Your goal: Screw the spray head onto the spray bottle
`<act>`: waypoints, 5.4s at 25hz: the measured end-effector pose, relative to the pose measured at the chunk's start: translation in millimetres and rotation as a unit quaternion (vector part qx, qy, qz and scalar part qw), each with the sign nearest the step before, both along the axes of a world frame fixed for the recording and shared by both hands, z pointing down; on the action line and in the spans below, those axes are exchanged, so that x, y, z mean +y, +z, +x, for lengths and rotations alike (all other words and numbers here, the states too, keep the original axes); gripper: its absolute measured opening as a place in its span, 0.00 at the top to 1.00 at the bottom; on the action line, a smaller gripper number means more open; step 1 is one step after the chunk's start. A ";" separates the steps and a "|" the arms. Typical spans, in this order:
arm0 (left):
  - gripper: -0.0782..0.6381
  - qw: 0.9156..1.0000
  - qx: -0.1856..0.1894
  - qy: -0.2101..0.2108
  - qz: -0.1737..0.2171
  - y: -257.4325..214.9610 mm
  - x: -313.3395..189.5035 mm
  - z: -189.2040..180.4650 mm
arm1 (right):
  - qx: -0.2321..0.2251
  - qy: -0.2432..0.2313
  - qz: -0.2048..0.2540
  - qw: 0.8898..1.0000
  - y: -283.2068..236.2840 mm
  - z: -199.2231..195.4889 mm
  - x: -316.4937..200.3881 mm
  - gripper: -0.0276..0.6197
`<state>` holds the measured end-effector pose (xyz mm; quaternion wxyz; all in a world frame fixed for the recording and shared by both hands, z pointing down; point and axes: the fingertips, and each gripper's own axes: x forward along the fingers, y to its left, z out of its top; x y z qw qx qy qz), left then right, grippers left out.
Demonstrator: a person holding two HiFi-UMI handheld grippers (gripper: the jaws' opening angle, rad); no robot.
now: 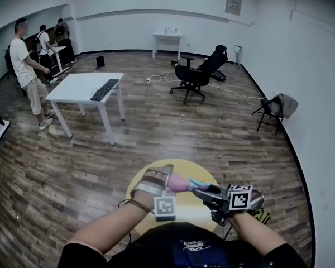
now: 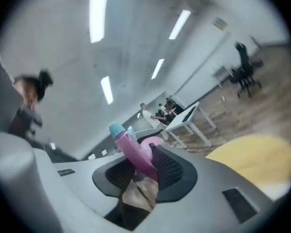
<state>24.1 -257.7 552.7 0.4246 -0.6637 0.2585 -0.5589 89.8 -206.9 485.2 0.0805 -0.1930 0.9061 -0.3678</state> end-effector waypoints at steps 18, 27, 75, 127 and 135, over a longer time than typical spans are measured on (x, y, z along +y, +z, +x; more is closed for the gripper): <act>0.22 0.976 -0.034 0.027 -0.212 77.1 30.0 1.5 | 0.584 -0.033 0.667 0.462 62.8 -14.6 18.1 0.44; 0.22 0.994 -0.084 -0.002 -0.063 55.0 16.3 -7.9 | 0.345 -0.112 0.124 0.923 88.6 -12.7 16.4 0.62; 0.22 0.978 -0.061 0.039 -0.197 62.7 37.0 -16.3 | 0.517 -0.172 0.636 0.546 74.8 -33.3 66.3 0.50; 0.22 0.972 -0.038 -0.001 -0.231 82.9 33.3 16.4 | 0.588 -0.102 0.577 0.557 89.7 -6.6 23.8 0.51; 0.23 0.989 -0.108 0.010 -0.101 78.5 32.7 -0.6 | 0.215 -0.160 -0.058 0.962 78.9 -18.5 33.4 0.54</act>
